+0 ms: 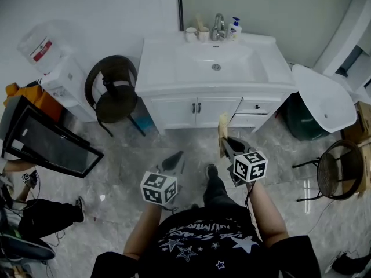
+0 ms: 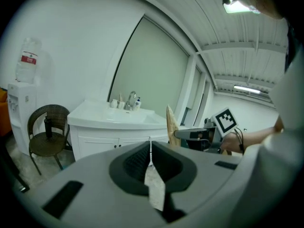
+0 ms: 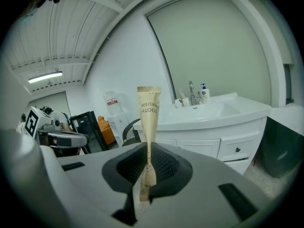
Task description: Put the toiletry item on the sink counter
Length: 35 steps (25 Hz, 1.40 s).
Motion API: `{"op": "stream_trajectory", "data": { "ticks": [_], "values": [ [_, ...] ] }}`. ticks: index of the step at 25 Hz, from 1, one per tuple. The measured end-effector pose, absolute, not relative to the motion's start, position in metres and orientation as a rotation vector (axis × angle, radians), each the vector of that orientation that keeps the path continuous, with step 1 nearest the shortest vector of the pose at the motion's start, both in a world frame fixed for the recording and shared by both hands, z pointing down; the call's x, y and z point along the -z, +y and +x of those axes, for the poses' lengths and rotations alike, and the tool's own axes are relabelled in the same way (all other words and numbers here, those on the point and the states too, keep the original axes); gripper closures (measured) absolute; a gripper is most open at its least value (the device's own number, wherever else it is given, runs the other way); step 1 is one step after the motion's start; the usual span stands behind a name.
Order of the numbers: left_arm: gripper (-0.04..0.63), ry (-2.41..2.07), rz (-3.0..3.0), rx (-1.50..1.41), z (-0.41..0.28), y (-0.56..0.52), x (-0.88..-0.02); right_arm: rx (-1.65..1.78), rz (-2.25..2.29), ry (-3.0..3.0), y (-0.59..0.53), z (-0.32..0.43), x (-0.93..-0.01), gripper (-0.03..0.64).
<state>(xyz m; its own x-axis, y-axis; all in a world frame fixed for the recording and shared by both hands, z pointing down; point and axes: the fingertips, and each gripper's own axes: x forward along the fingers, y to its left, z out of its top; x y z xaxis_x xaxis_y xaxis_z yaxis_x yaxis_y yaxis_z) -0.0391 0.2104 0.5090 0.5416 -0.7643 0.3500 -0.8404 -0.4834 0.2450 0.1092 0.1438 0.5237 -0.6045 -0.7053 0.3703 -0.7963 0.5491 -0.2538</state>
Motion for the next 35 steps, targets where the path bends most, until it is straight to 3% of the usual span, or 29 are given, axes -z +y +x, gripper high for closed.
{"op": "stream_trajectory", "data": {
  "ticks": [35],
  "values": [
    [0.575, -1.527, 2.181, -0.241, -0.024, -0.043, -0.503, -0.711, 1.035, -2.638, -0.167, 0.121, -0.539, 0.581]
  ]
}}
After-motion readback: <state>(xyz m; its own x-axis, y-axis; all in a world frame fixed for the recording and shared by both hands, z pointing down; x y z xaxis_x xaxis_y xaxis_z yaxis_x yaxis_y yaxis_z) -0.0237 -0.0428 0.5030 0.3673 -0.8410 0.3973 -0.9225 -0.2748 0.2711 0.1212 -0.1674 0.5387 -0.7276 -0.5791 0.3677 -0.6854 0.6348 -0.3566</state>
